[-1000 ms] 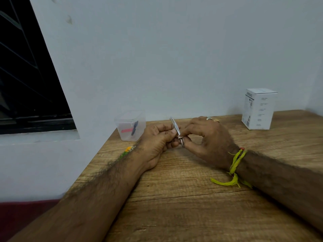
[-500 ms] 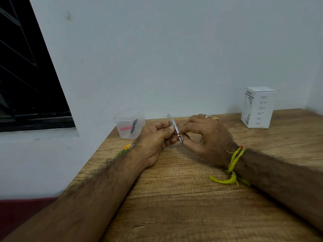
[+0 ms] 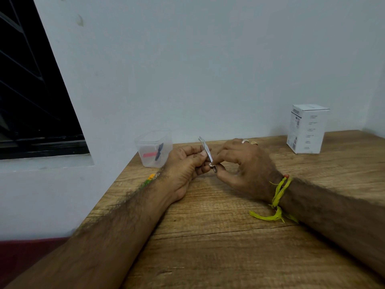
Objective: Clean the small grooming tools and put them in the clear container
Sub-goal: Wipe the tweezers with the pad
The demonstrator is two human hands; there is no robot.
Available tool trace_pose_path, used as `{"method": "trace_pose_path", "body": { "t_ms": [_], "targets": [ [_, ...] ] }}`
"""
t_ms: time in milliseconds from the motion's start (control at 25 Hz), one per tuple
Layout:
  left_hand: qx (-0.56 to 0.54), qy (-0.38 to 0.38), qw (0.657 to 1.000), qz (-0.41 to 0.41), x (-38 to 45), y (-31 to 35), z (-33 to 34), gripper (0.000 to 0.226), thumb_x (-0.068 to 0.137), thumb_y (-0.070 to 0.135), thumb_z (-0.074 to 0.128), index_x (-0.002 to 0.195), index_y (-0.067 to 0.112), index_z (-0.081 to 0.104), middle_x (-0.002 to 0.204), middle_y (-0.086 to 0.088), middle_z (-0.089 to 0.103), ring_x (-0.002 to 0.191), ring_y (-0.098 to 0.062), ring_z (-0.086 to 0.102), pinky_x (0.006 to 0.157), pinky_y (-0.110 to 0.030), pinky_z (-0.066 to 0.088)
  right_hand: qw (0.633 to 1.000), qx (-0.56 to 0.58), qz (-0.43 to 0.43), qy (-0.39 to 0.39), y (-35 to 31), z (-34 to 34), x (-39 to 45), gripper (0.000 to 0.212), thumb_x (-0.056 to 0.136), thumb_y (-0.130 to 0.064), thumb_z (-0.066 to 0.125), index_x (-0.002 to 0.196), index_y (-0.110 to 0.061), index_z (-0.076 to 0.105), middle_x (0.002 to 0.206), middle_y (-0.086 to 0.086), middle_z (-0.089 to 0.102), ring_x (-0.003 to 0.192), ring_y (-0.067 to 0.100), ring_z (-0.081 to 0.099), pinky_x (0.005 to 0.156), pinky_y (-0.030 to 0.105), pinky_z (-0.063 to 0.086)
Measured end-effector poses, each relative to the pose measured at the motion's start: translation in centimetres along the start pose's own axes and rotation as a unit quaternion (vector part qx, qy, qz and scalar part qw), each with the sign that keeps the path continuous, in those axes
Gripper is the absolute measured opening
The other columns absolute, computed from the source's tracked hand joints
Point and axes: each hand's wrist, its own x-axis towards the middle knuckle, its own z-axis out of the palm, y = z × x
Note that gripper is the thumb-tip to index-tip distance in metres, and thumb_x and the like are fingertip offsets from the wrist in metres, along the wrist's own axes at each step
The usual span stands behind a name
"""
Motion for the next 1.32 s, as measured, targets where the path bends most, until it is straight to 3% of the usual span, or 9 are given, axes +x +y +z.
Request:
{"method": "trace_pose_path", "body": {
  "t_ms": [320, 520, 840, 1320],
  "targets": [
    [0.000, 0.001, 1.000, 0.001, 0.00, -0.02, 0.02, 0.014, 0.097, -0.004, 0.056, 0.107, -0.004, 0.066, 0.080, -0.010, 0.072, 0.065, -0.012, 0.067, 0.062, -0.020, 0.058, 1.000, -0.013, 0.003, -0.001, -0.43, -0.24, 0.08, 0.007, 0.082, -0.019, 0.069, 0.086, -0.022, 0.073, 0.084, -0.009, 0.069, 0.079, 0.015, 0.062, 0.070, 0.038, 0.050],
    [-0.001, 0.005, 1.000, -0.001, 0.01, -0.01, 0.09, 0.013, 0.098, -0.004, 0.056, 0.105, -0.003, 0.067, 0.078, -0.009, 0.073, 0.065, -0.012, 0.067, 0.060, -0.019, 0.058, 1.000, -0.012, -0.004, 0.000, -0.55, -0.35, 0.10, 0.007, 0.079, -0.016, 0.072, 0.084, -0.021, 0.074, 0.084, -0.010, 0.069, 0.078, 0.013, 0.062, 0.070, 0.026, 0.043],
    [-0.005, 0.005, 1.000, -0.003, 0.01, 0.10, 0.02, 0.014, 0.098, -0.003, 0.056, 0.108, -0.005, 0.066, 0.076, -0.008, 0.073, 0.063, -0.011, 0.066, 0.060, -0.019, 0.058, 1.000, 0.008, 0.001, -0.003, -0.64, -0.22, 0.03, 0.005, 0.079, -0.017, 0.068, 0.080, -0.021, 0.071, 0.080, -0.009, 0.069, 0.075, 0.015, 0.062, 0.066, 0.038, 0.050],
    [-0.005, 0.004, 1.000, 0.000, -0.15, 0.14, 0.23, 0.014, 0.097, -0.005, 0.056, 0.106, -0.004, 0.066, 0.075, -0.008, 0.072, 0.062, -0.010, 0.066, 0.060, -0.019, 0.058, 1.000, 0.016, 0.002, -0.016, -0.71, -0.42, -0.02, 0.006, 0.077, -0.018, 0.067, 0.079, -0.022, 0.070, 0.078, -0.010, 0.068, 0.072, 0.016, 0.062, 0.065, 0.039, 0.050]
  ]
}}
